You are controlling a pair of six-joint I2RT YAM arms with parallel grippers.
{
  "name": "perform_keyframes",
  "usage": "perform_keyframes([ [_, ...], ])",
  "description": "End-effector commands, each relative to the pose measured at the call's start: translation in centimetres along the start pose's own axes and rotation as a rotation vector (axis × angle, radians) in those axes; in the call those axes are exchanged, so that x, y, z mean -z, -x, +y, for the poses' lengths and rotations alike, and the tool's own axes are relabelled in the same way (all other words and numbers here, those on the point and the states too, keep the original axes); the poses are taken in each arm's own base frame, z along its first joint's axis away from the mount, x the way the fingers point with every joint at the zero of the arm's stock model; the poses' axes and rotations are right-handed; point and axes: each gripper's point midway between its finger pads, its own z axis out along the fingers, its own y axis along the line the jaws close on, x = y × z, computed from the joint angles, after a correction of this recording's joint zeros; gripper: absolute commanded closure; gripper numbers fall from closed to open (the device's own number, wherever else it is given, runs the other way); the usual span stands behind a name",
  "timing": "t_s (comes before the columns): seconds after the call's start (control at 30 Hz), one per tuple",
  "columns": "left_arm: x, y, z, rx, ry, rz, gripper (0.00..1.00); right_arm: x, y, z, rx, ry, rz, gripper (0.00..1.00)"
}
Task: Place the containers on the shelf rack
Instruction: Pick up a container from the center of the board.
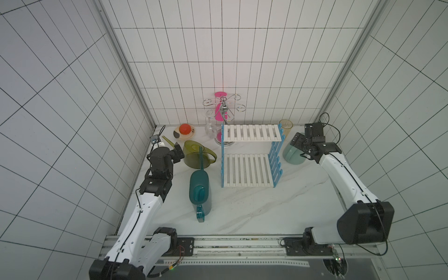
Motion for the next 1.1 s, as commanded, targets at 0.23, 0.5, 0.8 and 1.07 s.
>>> perform_keyframes([
  [0.23,1.0,0.7,-0.2,0.007,-0.026,-0.018,0.02,-2.6,-1.4,-0.8,0.004,-0.234,0.068,0.07],
  [0.5,0.9,0.4,-0.2,-0.002,-0.028,-0.020,0.02,-5.4,-2.3,-0.6,0.043,-0.300,0.095,0.08],
  [0.8,1.0,0.3,-0.4,-0.001,-0.042,-0.012,0.02,-8.1,-3.5,-0.9,0.080,-0.357,0.129,0.13],
  [1.07,1.2,0.3,-0.5,0.006,-0.049,-0.013,0.02,-9.2,-4.5,-2.3,0.111,-0.325,0.183,0.31],
])
